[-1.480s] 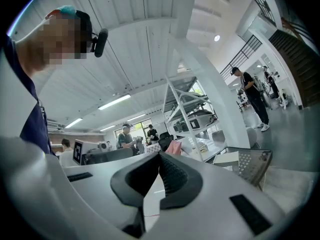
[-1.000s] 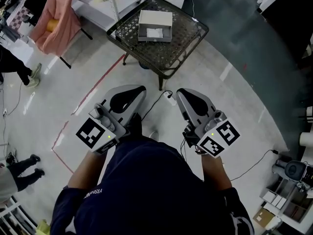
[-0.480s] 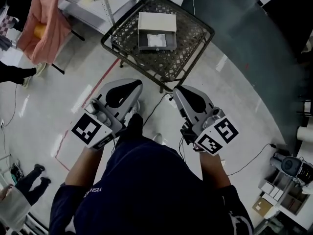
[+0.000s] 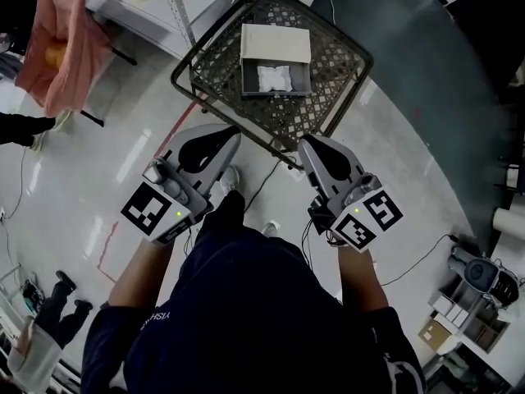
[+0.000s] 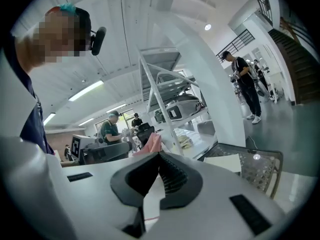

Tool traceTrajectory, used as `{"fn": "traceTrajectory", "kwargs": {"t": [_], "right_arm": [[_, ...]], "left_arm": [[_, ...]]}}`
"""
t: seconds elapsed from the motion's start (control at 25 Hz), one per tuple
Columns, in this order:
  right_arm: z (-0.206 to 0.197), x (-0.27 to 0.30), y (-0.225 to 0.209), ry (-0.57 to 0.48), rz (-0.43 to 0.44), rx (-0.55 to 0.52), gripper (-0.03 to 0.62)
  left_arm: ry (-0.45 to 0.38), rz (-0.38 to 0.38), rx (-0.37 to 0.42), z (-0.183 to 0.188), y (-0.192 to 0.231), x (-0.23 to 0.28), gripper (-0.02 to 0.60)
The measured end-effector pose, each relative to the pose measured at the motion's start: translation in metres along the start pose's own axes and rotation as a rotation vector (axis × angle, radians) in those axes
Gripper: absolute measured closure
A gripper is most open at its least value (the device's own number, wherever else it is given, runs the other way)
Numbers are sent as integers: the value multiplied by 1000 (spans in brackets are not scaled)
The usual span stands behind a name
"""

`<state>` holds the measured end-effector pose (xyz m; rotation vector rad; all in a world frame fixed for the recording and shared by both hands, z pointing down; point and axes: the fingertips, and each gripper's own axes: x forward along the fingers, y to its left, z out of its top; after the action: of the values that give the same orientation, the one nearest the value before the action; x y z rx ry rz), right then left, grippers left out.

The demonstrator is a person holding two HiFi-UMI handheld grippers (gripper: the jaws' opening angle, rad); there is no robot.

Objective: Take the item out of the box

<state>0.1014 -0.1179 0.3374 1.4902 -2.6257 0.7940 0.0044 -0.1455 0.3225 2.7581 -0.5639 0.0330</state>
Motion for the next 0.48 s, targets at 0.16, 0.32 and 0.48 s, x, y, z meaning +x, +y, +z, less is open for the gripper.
{"fn": "traceTrajectory", "kwargs": {"t": [0.16, 0.32, 0.48], "right_arm": [[-2, 33, -21, 29, -31, 20, 569], [-12, 54, -39, 73, -63, 40, 569], [-19, 68, -50, 109, -88, 38, 569]], "left_arm": [[21, -12, -37, -2, 35, 8, 574], [47, -28, -57, -8, 58, 16, 574], [61, -33, -73, -13, 73, 18, 574]]}}
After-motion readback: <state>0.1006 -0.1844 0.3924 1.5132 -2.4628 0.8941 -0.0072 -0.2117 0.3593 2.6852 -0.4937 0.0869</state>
